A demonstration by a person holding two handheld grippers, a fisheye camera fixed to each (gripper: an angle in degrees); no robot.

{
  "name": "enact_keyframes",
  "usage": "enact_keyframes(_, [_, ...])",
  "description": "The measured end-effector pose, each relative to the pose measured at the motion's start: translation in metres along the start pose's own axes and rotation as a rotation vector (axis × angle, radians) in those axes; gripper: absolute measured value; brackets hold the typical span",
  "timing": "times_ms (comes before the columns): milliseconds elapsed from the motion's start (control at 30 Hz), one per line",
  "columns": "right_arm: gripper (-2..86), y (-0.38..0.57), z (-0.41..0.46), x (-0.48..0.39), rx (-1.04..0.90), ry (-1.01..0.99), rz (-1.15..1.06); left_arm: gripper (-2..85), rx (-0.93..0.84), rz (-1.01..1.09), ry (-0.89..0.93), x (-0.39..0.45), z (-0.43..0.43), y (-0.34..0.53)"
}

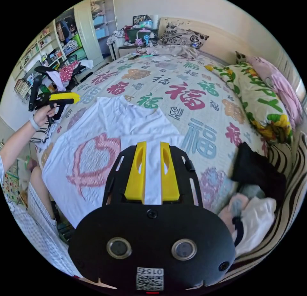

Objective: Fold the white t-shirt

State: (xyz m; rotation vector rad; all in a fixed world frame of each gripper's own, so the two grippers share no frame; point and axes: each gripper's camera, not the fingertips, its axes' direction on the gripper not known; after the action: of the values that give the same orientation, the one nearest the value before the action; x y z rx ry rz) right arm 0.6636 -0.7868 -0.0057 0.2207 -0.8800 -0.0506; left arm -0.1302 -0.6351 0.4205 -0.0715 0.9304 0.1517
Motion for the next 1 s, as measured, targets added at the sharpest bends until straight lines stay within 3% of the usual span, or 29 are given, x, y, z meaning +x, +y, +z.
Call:
enact_keyframes(133, [9.0, -0.058, 0.053, 0.020, -0.078, -0.087, 0.039, 6.3, -0.153, 0.011, -0.013, -0.009, 0.061, -0.051])
enact_keyframes(400, [9.6, -0.083, 0.112, 0.037, -0.184, -0.117, 0.002, 7.6, -0.273, 0.099, 0.049, -0.013, 0.126, -0.082])
enact_keyframes(500, [7.8, -0.078, 0.110, 0.037, -0.157, -0.136, -0.031, 5.7, -0.243, 0.087, 0.120, -0.025, 0.126, -0.079])
enact_keyframes(600, [0.2, -0.077, 0.107, 0.040, -0.192, -0.187, -0.048, 1.7, -0.271, 0.040, 0.201, -0.036, 0.123, -0.079])
enact_keyframes(900, [-1.0, -0.091, 0.063, 0.036, -0.109, -0.015, -0.020, -0.2, -0.127, 0.032, 0.153, -0.041, 0.076, -0.107])
enact_keyframes(1000, [-1.0, -0.091, 0.039, 0.043, 0.018, 0.017, 0.075, -0.2, 0.000, 0.003, 0.075, -0.040, 0.049, -0.114])
